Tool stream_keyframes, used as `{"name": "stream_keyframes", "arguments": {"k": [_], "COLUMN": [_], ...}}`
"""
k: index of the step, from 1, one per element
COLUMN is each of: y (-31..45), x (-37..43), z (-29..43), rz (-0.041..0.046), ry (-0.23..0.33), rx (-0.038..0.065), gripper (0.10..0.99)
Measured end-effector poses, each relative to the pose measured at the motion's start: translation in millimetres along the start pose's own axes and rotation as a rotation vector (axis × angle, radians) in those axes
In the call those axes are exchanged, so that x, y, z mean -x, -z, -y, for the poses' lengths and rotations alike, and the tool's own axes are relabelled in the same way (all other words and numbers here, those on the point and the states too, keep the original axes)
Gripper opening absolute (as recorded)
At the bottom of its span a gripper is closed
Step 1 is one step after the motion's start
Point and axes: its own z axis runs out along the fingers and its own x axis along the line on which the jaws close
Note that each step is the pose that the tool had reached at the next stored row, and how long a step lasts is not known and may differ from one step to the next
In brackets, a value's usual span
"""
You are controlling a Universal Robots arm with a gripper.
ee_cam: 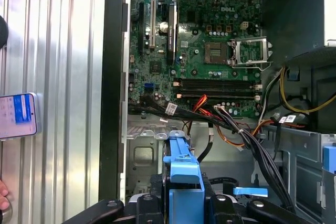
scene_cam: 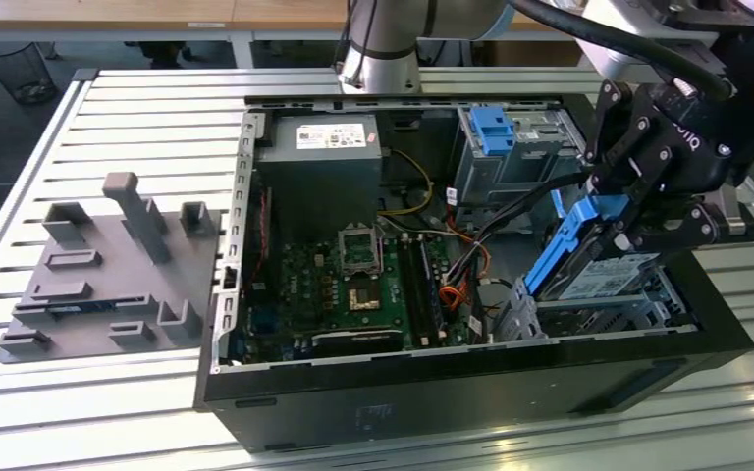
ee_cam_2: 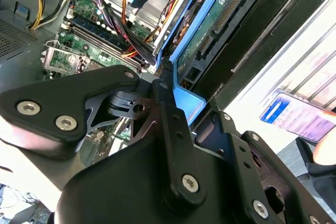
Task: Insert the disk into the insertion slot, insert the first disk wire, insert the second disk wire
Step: 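Insert the disk into the insertion slot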
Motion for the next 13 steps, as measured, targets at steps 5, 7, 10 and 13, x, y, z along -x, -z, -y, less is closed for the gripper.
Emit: {"name": "stream_keyframes", "arguments": {"k": [5, 7, 10, 13], "y": [-1.1, -1.7, -2.4, -3.2], "x": [-0.1, -0.1, -0.1, -0.2], "z": [0.1, 0.1, 0.1, 0.2], "rz": [0.0, 0.0001, 0.0, 0.0], "ry": [0.0, 0.0, 0.0, 0.0], "rx": [0.0, 0.0, 0.0, 0.0], "gripper": [0.365, 0.365, 0.365, 0.365]}}
